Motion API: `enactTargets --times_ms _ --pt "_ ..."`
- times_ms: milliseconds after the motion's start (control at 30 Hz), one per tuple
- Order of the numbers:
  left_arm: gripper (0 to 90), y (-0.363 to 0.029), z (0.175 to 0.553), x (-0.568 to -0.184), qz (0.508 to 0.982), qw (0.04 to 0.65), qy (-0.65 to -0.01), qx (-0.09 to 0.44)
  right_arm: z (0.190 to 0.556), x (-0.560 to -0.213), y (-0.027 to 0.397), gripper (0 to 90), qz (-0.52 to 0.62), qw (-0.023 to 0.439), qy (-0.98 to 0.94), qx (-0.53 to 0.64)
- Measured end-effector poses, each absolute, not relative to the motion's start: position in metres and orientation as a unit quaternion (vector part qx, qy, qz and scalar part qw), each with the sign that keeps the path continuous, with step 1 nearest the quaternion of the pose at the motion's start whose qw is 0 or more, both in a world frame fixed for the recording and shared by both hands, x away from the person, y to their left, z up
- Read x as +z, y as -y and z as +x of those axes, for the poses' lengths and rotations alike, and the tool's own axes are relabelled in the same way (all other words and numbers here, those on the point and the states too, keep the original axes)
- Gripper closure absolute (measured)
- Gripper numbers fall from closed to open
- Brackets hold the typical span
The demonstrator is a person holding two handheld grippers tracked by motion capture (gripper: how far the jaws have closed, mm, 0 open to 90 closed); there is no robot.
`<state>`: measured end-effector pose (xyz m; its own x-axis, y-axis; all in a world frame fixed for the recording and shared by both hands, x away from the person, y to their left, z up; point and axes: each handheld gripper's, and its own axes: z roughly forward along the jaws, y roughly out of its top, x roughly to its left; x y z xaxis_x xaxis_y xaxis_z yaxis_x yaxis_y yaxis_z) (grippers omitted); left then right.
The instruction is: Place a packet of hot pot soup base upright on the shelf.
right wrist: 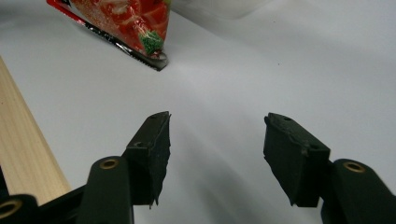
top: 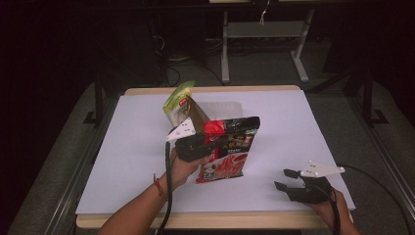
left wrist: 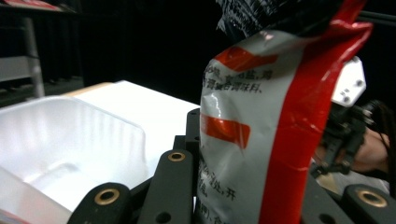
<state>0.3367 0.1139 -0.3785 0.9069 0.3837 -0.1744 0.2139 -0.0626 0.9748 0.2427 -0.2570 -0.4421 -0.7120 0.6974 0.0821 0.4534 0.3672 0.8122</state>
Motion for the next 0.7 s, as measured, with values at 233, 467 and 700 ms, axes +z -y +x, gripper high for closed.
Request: enactTargets --times_ms 233,467,700 --pt "81.1 -0.118 0.342 -0.365 0.713 0.661 -0.212 0.097 0.239 -0.444 0.259 40.2 0.355 0.14 -0.816 0.435" --pt "81.2 -0.119 0.349 -0.348 0.7 0.671 -0.215 0.121 0.237 -0.445 0.262 39.7 0.363 0.143 -0.812 0.435" --pt "81.2 -0.12 0.36 -0.326 0.684 0.676 -0.224 0.158 0.237 -0.446 0.26 39.7 0.36 0.141 -0.815 0.432"
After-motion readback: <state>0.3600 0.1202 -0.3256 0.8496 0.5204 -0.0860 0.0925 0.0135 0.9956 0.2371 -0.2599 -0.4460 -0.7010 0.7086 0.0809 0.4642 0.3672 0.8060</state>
